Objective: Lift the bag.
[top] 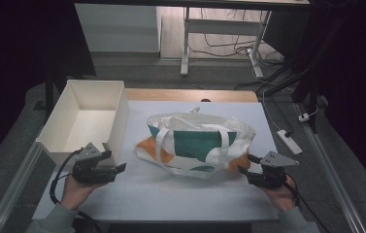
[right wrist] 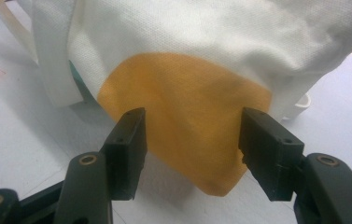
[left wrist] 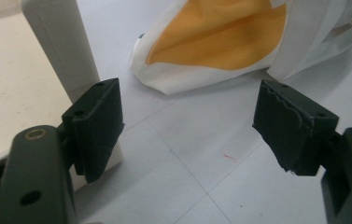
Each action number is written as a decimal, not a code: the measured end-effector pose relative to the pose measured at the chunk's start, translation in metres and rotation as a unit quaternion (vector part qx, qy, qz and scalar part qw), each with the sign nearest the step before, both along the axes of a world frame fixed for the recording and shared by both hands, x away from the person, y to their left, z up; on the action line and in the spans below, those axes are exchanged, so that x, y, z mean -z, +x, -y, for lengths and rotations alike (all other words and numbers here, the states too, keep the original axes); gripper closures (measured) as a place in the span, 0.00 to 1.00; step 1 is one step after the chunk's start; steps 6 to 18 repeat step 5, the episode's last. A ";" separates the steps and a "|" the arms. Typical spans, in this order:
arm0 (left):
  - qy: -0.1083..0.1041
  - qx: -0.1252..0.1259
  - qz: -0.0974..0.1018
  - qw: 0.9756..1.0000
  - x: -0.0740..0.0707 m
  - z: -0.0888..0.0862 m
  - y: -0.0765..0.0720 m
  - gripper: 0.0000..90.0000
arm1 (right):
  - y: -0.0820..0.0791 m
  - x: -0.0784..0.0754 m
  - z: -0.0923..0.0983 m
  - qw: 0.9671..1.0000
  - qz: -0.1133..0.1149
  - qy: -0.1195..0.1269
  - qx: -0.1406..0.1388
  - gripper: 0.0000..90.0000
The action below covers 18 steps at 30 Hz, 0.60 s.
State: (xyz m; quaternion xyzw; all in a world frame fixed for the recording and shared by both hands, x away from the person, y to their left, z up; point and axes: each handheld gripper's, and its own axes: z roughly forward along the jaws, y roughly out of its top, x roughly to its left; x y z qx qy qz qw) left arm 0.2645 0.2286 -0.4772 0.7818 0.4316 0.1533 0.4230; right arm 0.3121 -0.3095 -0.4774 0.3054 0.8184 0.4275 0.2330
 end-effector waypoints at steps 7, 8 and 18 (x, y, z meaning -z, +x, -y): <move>0.001 0.002 -0.003 1.000 0.001 0.001 0.001 0.27 | 0.000 0.001 -0.001 1.000 -0.002 -0.005 -0.001 0.46; 0.001 0.002 -0.003 1.000 0.001 0.001 0.001 0.27 | 0.000 0.001 -0.001 1.000 -0.002 -0.005 -0.001 0.46; 0.001 0.002 -0.003 1.000 0.001 0.001 0.001 0.27 | 0.000 0.001 -0.001 1.000 -0.002 -0.005 -0.001 0.46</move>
